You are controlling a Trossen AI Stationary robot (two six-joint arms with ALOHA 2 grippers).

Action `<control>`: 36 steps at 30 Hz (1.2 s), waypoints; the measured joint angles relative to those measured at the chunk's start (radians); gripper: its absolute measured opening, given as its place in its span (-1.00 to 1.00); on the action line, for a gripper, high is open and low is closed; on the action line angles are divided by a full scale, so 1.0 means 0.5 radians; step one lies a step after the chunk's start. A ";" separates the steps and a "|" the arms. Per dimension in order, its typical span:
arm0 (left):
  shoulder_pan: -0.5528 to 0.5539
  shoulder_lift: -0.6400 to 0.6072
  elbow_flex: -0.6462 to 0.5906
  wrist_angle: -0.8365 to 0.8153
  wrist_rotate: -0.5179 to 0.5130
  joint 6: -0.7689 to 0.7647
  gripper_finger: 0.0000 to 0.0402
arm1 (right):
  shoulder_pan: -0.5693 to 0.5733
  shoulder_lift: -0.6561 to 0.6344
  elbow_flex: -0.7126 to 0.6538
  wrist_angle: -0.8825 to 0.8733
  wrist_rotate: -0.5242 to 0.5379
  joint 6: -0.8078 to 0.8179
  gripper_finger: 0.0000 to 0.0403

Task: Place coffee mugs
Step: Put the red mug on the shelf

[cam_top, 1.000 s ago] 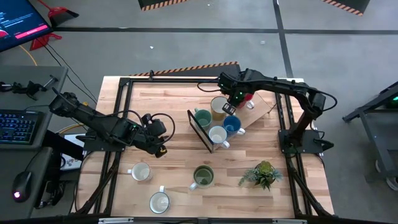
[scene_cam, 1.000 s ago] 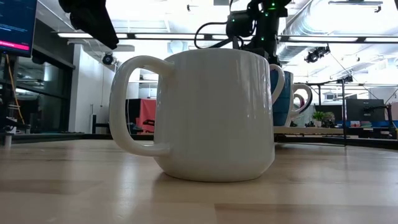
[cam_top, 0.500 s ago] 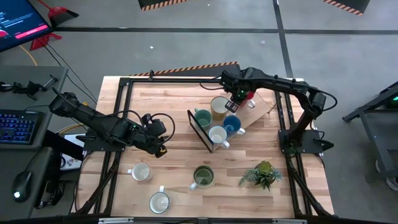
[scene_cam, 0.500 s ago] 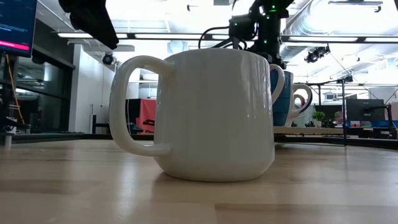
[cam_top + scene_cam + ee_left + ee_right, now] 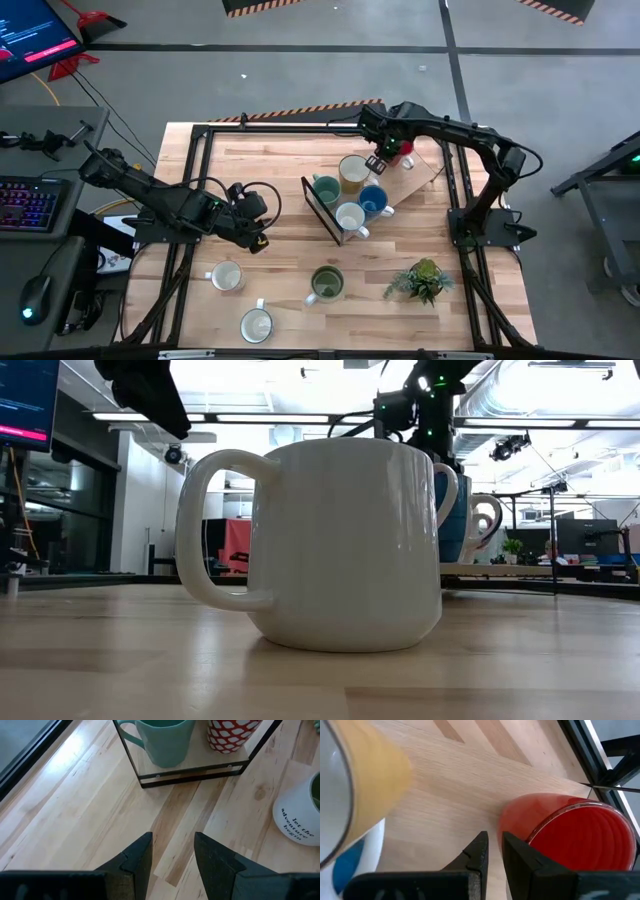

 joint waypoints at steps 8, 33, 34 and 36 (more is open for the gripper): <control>0.000 0.000 0.000 0.000 0.000 -0.002 -0.32 | -0.051 0.000 0.000 0.000 -0.008 -0.063 -0.78; 0.000 0.000 0.000 -0.001 -0.001 -0.001 -0.32 | 0.064 -0.001 0.000 -0.350 -0.016 0.048 -0.78; 0.000 0.000 0.000 0.000 -0.001 -0.001 -0.32 | 0.063 -0.001 0.000 -0.359 -0.011 0.049 -0.78; 0.000 0.000 0.000 0.000 -0.001 0.000 -0.32 | 0.063 -0.001 0.000 -0.362 -0.011 0.059 -0.78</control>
